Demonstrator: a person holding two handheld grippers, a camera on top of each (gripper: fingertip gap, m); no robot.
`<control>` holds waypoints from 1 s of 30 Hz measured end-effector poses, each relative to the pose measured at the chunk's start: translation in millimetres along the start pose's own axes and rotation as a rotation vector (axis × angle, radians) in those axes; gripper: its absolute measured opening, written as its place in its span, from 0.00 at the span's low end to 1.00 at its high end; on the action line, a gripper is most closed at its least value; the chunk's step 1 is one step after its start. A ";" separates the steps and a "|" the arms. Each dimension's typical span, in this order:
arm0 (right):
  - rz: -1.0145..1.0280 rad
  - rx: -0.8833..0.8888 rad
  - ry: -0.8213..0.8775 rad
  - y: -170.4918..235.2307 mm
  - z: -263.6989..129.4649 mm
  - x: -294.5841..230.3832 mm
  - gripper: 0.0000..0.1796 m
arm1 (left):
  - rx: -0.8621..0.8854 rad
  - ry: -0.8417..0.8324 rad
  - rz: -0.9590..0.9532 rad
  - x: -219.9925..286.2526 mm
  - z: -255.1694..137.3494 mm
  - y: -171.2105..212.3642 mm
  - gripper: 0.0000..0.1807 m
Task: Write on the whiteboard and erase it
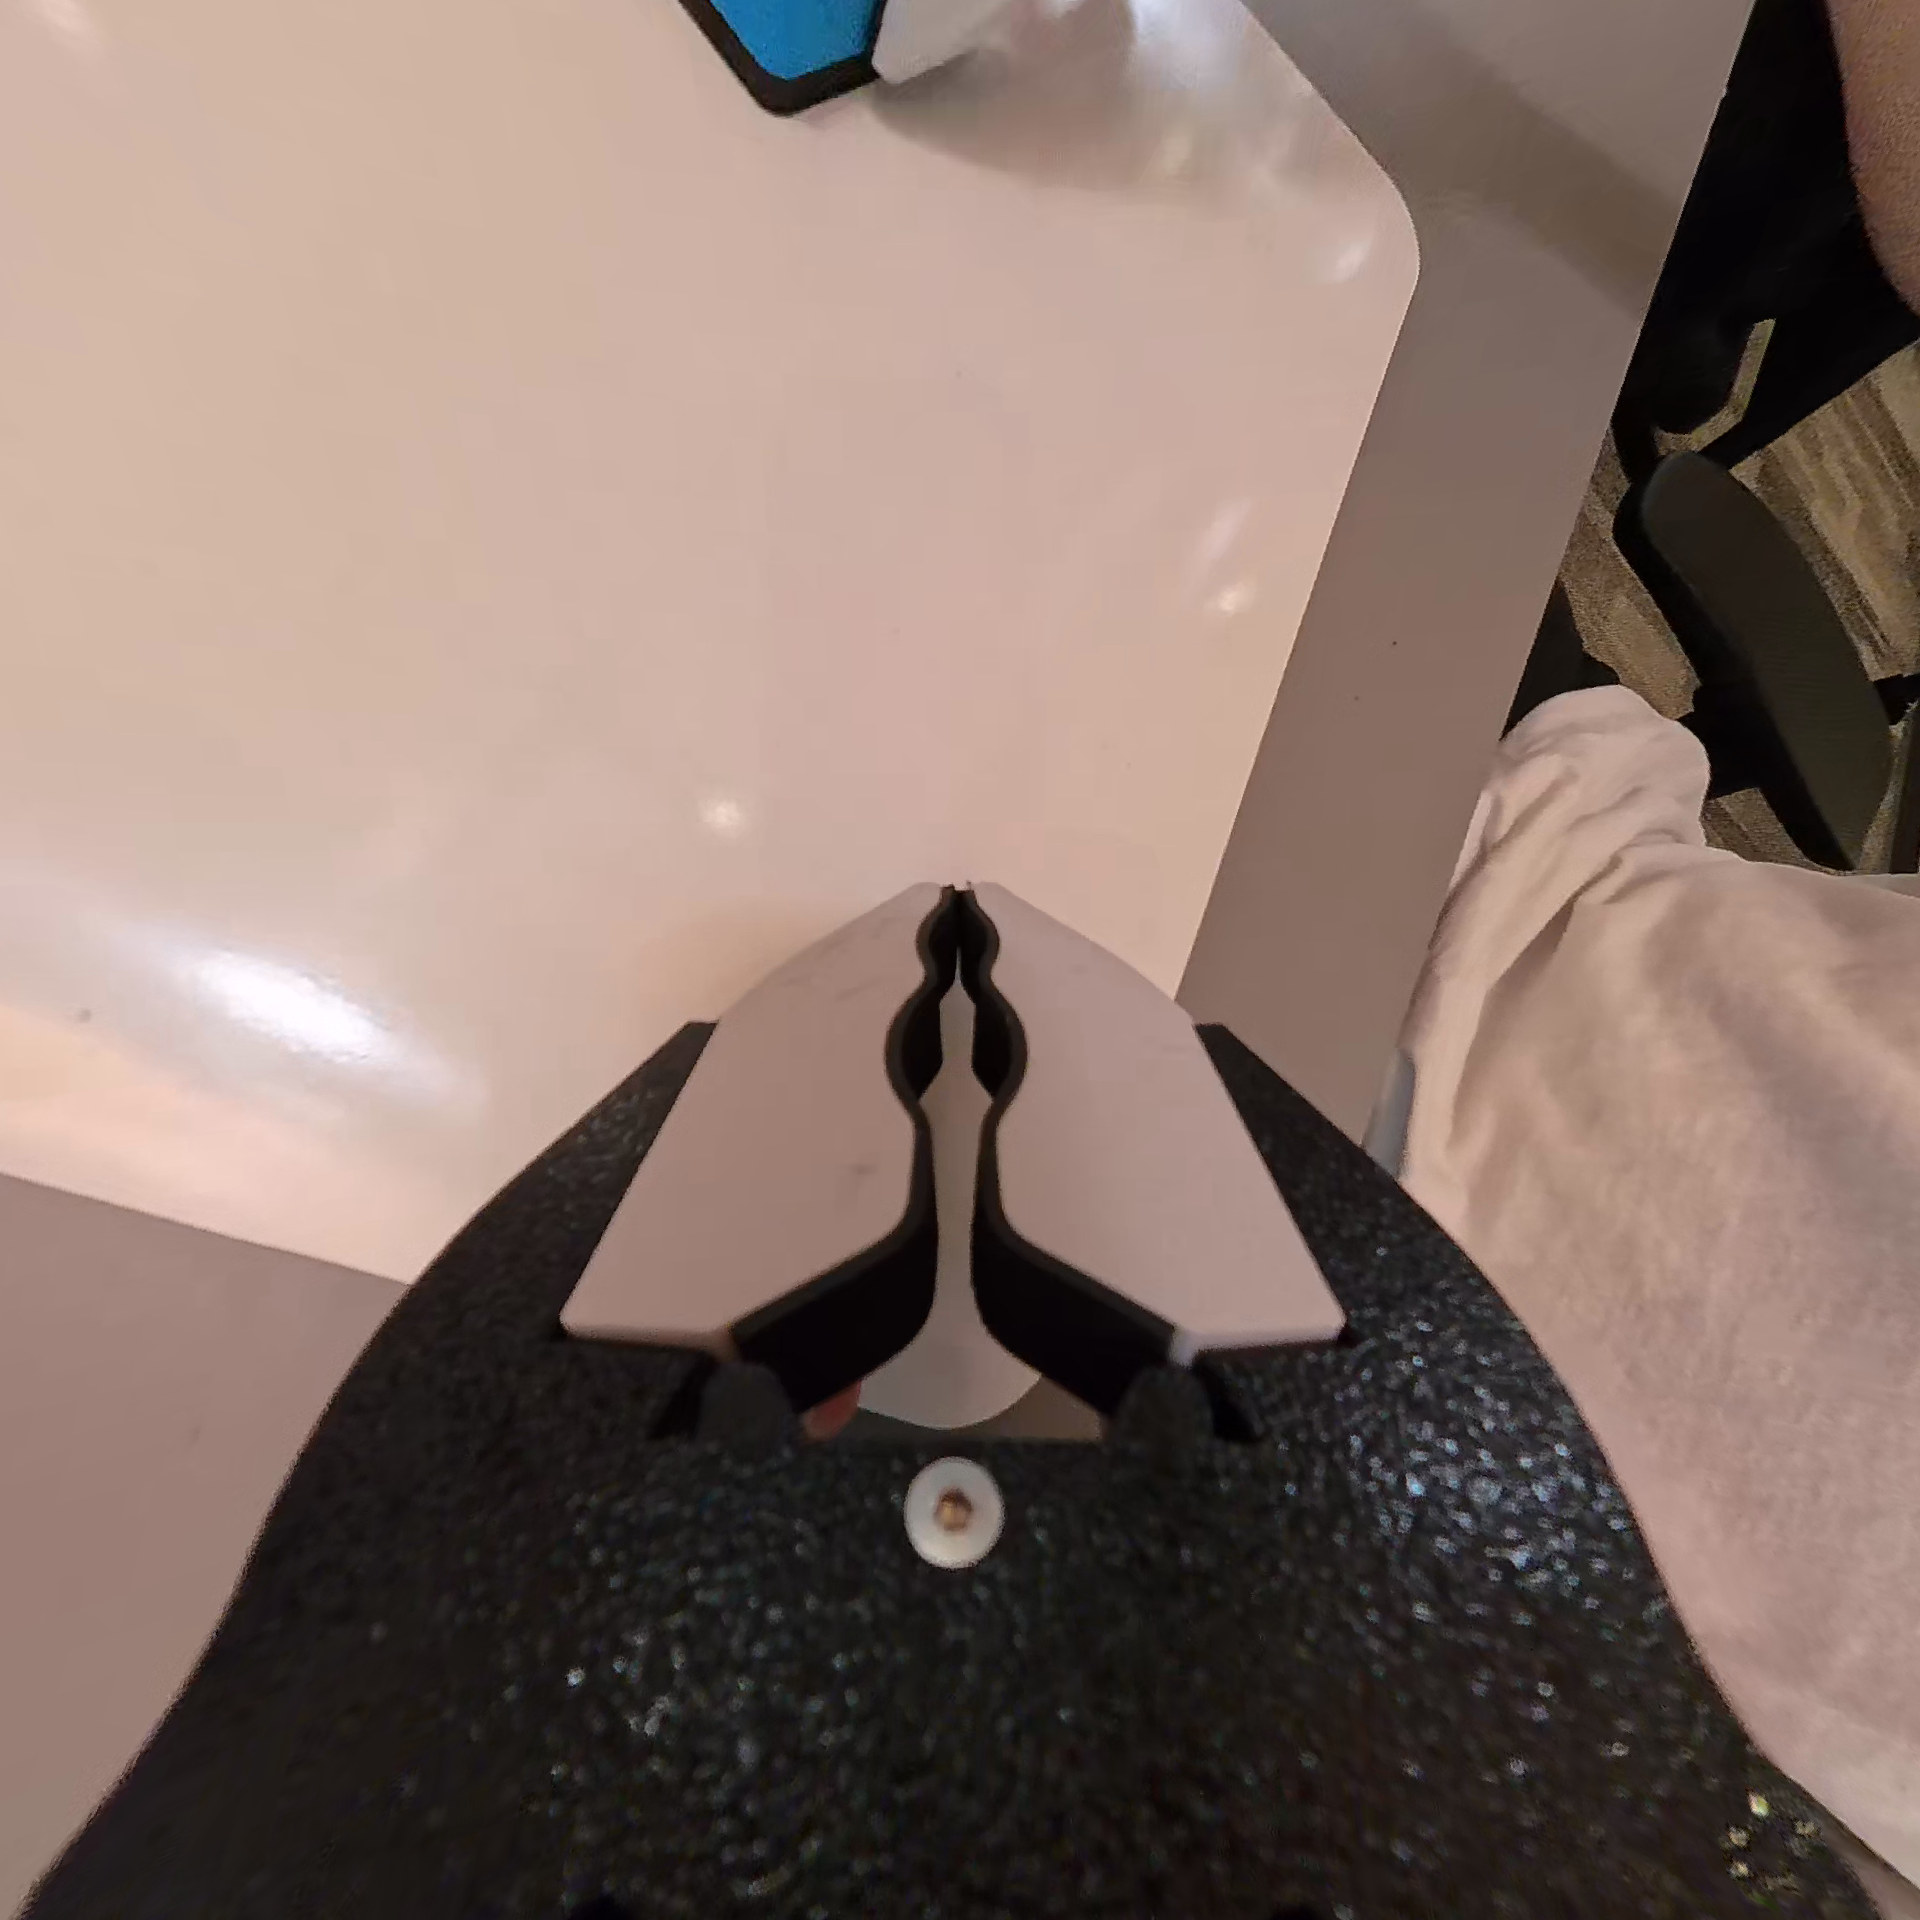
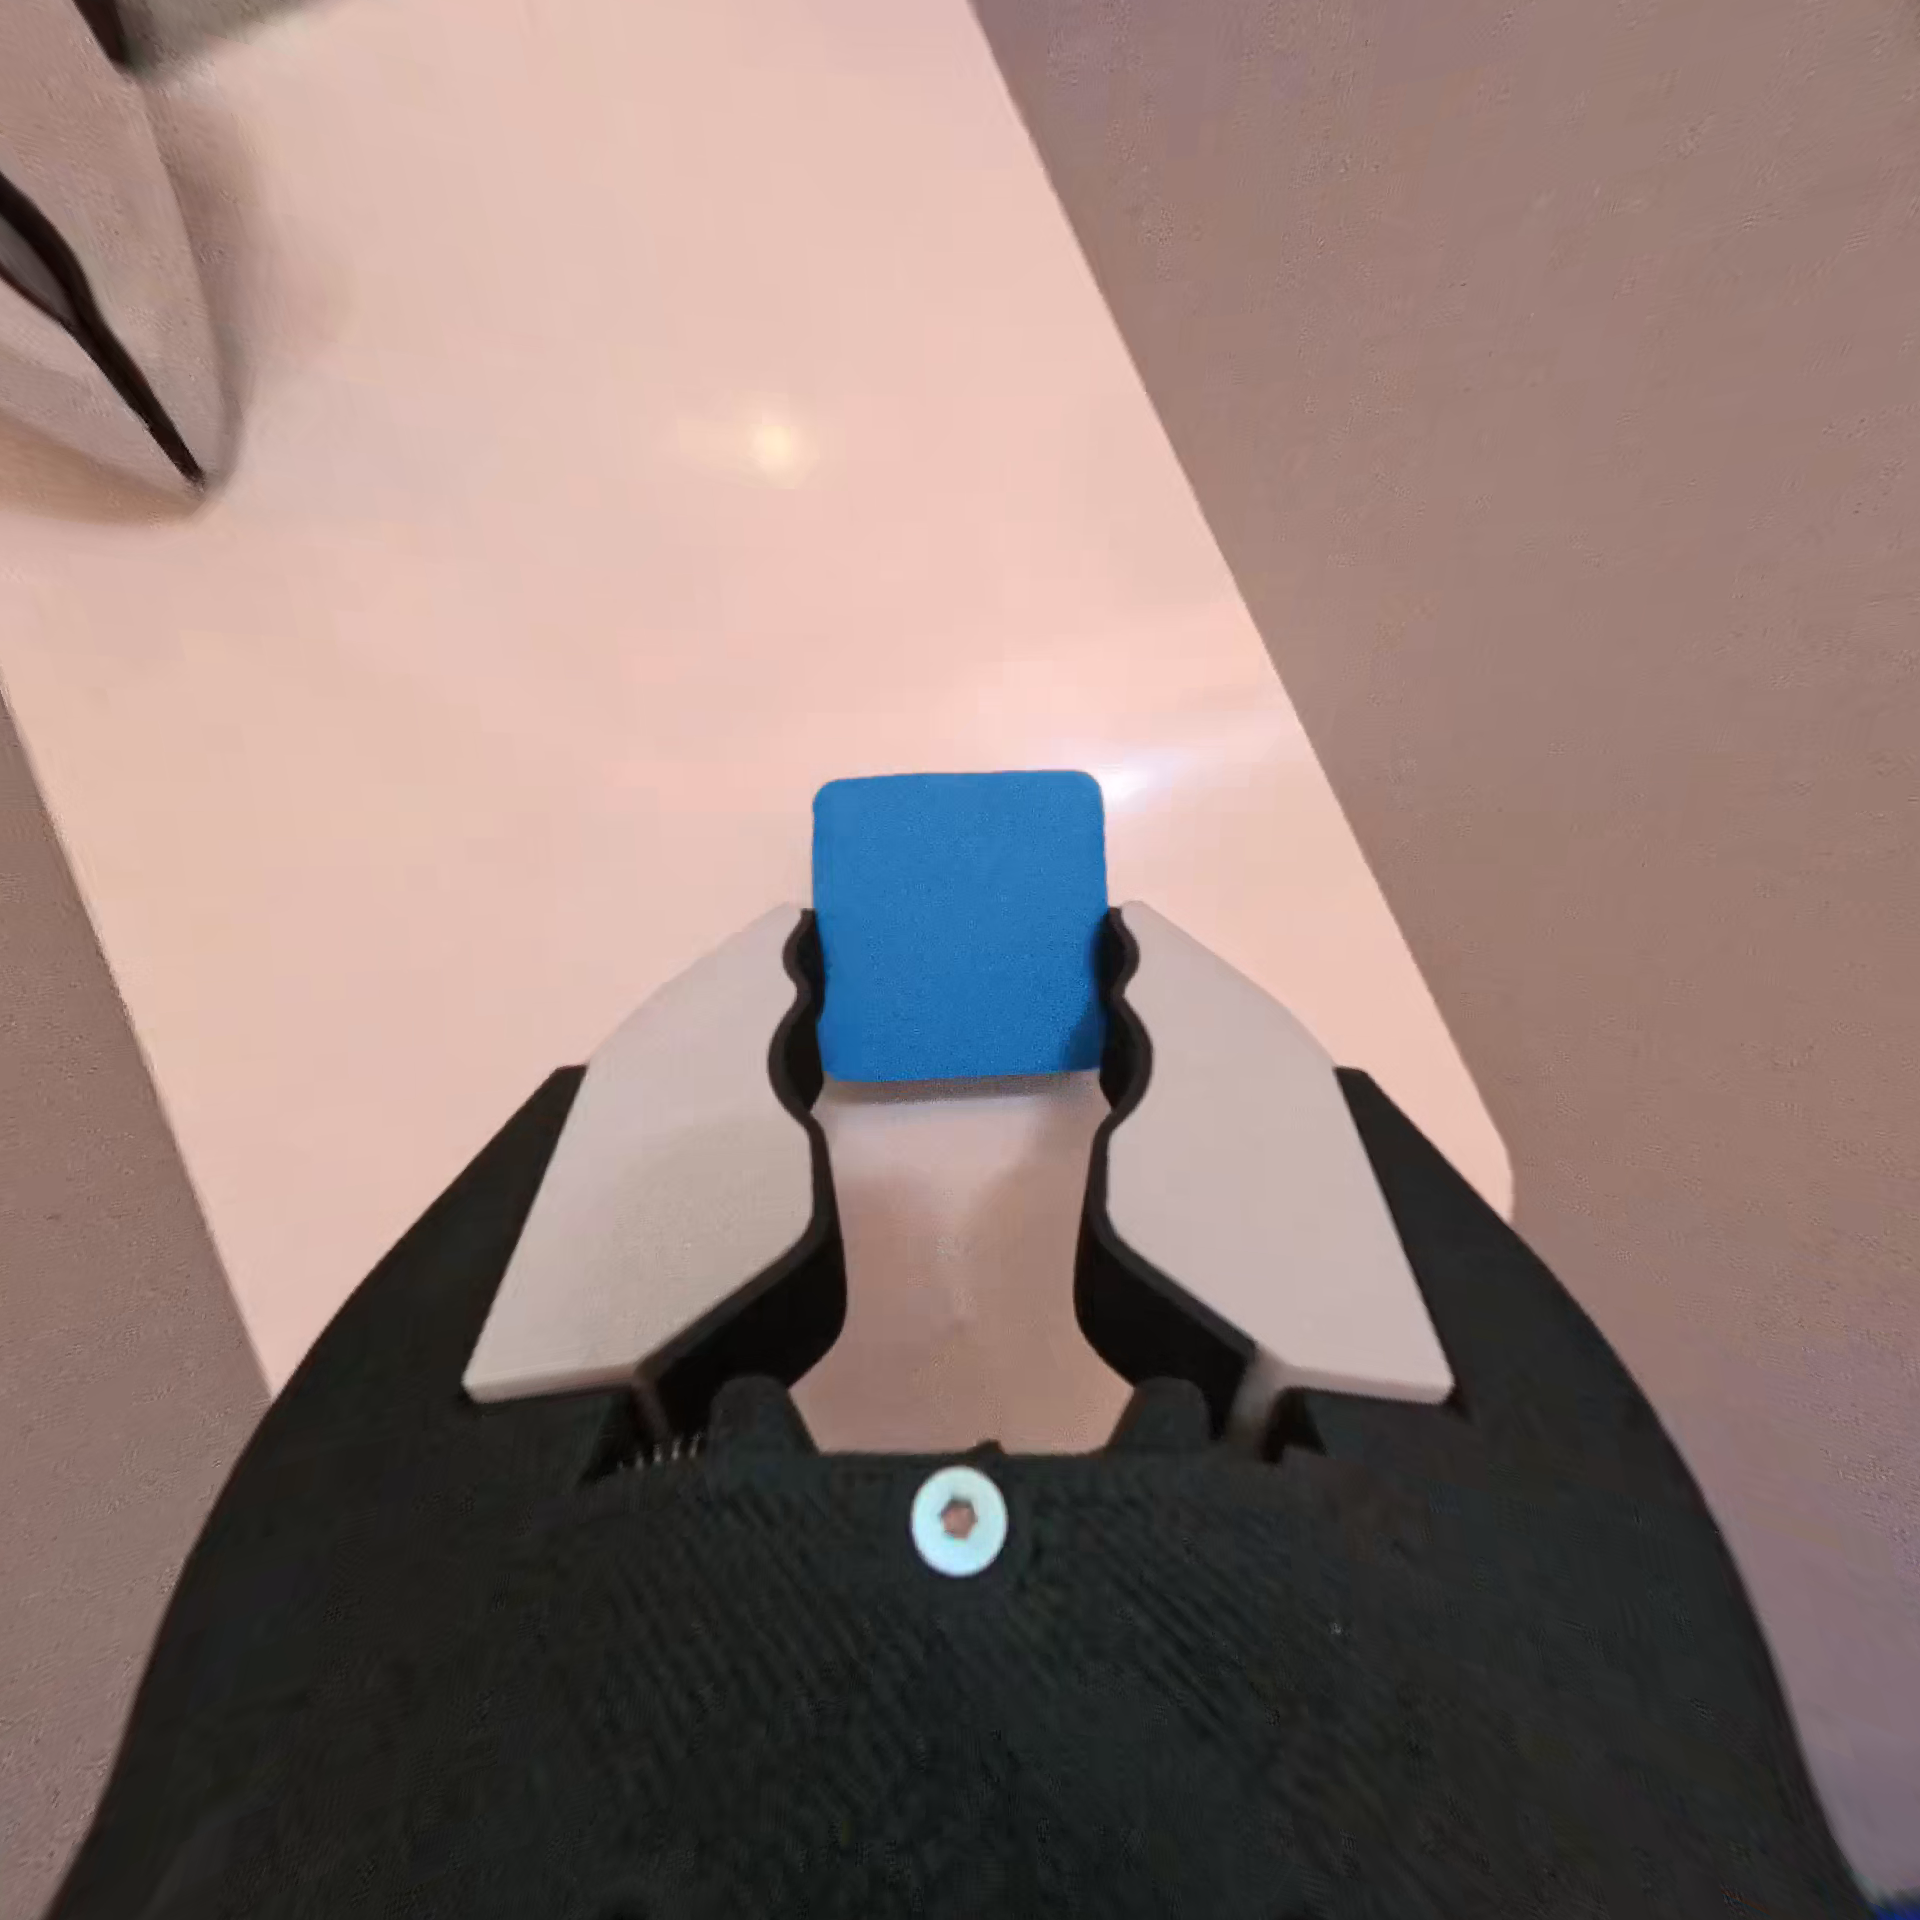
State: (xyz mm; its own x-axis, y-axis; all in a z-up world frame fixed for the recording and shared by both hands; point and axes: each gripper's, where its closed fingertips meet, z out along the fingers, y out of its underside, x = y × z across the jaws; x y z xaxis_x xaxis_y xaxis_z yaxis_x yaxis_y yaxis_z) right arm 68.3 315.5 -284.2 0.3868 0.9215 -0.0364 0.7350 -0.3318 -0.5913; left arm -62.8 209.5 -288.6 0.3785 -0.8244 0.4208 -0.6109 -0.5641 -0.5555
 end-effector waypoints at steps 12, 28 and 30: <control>0.008 -0.026 0.086 29.8 -21.8 7.5 0.29 | -0.001 0.001 0.008 0.5 -0.1 0.4 0.00; 0.626 0.140 0.616 129.2 -215.0 164.8 0.29 | 0.003 -0.027 0.033 0.9 3.6 -3.9 0.00; 0.624 0.068 0.582 138.2 -197.9 165.1 0.29 | 0.004 -0.026 0.025 0.8 3.5 -4.2 0.00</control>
State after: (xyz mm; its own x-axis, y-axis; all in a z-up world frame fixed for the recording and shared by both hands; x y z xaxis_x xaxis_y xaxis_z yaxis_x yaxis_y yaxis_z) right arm 344.0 381.8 -212.5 0.9473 0.3180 0.0374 0.2652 -0.7140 -0.6480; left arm -57.6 211.0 -288.4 0.3813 -0.8393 0.3876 -0.6180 -0.5432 -0.5683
